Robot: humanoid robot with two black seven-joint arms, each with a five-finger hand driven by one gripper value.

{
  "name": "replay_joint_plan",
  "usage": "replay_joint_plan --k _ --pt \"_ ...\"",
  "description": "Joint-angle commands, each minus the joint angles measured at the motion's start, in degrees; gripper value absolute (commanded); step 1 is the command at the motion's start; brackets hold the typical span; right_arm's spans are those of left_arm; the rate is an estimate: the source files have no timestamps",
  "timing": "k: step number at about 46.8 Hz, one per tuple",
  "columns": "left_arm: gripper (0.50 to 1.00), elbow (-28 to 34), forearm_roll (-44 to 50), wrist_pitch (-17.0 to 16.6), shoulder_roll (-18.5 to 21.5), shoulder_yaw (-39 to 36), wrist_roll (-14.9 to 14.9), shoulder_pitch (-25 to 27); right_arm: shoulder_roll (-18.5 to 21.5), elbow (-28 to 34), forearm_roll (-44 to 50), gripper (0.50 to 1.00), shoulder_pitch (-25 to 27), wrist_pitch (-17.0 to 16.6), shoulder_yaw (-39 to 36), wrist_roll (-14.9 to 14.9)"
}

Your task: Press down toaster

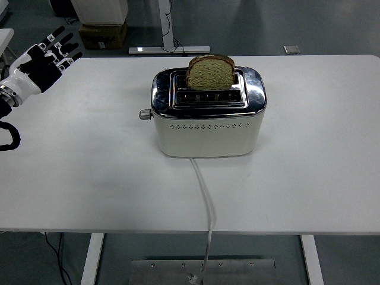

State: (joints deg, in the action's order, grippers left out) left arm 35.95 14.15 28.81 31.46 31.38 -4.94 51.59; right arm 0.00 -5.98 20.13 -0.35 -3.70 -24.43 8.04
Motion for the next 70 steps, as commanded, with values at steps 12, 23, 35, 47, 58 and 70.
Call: replay_joint_plan --k 12,23,35,47,58,70 --pt "1.000 0.00 0.09 0.02 -0.09 0.00 0.02 -0.53 0.00 0.00 0.00 0.998 -0.09 0.01 0.00 -0.04" --pt "1.000 0.00 0.00 0.02 -0.09 0.00 0.02 -0.53 0.00 0.00 0.00 1.000 0.00 0.01 0.00 0.05" --pt "1.000 0.00 0.00 0.02 -0.09 0.00 0.02 -0.53 0.00 0.00 0.00 1.000 0.00 0.01 0.00 -0.04" --pt "1.000 0.09 0.00 0.28 -0.09 0.00 0.02 -0.62 0.00 0.00 0.00 0.998 0.00 0.01 0.00 -0.04" --pt "1.000 0.09 0.00 0.54 0.00 0.08 0.02 -0.62 0.00 0.00 0.00 1.000 0.00 0.01 0.00 -0.04" --pt "1.000 0.09 0.00 0.54 0.00 0.08 0.02 -0.62 0.00 0.00 0.00 0.998 0.00 0.01 0.00 -0.04"
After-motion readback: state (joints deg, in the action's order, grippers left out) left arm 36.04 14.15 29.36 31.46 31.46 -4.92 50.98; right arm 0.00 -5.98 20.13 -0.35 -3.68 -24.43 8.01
